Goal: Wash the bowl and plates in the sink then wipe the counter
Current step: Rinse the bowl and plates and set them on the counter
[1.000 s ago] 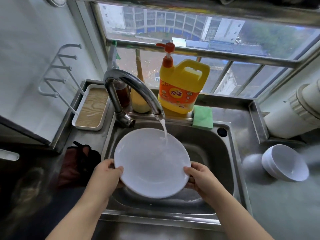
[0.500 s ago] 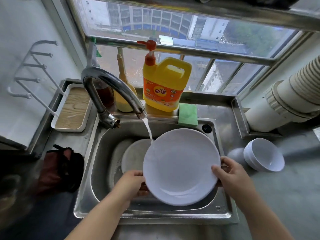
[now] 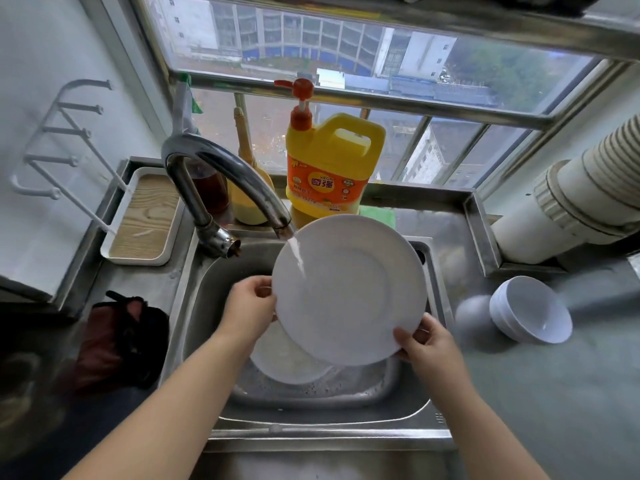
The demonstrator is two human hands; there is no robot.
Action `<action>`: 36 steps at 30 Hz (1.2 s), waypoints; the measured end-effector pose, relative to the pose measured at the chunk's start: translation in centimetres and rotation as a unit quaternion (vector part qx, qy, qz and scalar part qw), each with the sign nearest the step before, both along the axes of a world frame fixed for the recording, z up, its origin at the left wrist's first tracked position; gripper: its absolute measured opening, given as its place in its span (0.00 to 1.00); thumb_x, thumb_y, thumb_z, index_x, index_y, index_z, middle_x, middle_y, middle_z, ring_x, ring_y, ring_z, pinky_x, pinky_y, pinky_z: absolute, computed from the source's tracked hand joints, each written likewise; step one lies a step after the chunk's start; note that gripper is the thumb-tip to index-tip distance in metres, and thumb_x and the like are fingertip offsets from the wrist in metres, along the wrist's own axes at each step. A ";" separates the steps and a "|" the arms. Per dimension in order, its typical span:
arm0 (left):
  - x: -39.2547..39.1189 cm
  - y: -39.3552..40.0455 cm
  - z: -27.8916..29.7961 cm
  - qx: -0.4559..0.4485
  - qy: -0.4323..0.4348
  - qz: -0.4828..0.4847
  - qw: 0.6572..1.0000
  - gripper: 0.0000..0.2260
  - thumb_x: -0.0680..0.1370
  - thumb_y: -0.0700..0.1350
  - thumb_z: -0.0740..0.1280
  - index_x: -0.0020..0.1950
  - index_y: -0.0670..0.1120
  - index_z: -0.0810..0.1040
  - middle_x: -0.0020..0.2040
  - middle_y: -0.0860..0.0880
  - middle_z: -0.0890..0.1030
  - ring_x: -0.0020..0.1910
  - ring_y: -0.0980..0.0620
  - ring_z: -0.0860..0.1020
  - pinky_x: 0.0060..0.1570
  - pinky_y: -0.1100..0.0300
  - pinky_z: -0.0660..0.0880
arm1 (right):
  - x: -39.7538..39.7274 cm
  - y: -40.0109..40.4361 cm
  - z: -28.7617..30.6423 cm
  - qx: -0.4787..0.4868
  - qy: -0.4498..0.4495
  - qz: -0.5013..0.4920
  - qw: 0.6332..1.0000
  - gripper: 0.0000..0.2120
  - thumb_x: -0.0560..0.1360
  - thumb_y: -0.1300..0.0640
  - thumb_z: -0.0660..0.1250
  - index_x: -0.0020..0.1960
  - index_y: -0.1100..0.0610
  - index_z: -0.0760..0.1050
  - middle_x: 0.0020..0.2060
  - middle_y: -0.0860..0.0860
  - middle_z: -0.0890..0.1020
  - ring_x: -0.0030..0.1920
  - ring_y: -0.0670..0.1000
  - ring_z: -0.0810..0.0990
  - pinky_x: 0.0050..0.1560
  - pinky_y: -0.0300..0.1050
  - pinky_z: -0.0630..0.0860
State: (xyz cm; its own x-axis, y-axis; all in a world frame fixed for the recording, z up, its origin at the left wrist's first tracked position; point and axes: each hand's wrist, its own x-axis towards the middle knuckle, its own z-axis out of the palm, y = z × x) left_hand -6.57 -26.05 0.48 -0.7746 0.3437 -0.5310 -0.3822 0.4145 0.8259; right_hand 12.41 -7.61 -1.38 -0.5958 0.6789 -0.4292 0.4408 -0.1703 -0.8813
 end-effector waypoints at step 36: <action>-0.3 -3.3 -0.9 0.218 -0.240 0.092 0.942 0.13 0.80 0.41 0.59 0.63 0.48 0.76 0.55 0.42 0.82 0.49 0.45 0.82 0.41 0.51 0.81 | -2.6 -0.2 -0.4 -0.231 0.093 -0.079 0.965 0.19 0.79 0.66 0.59 0.66 0.51 0.70 0.55 0.56 0.82 0.55 0.56 0.81 0.51 0.51 0.81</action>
State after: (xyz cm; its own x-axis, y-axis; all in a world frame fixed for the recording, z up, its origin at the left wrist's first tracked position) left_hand -6.91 -29.38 -0.38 -0.5499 0.4929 -0.6743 -0.7866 -0.0343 0.6165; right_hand 9.80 -7.84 -1.76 -0.5962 0.5292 -0.6037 0.2197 -0.6158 -0.7567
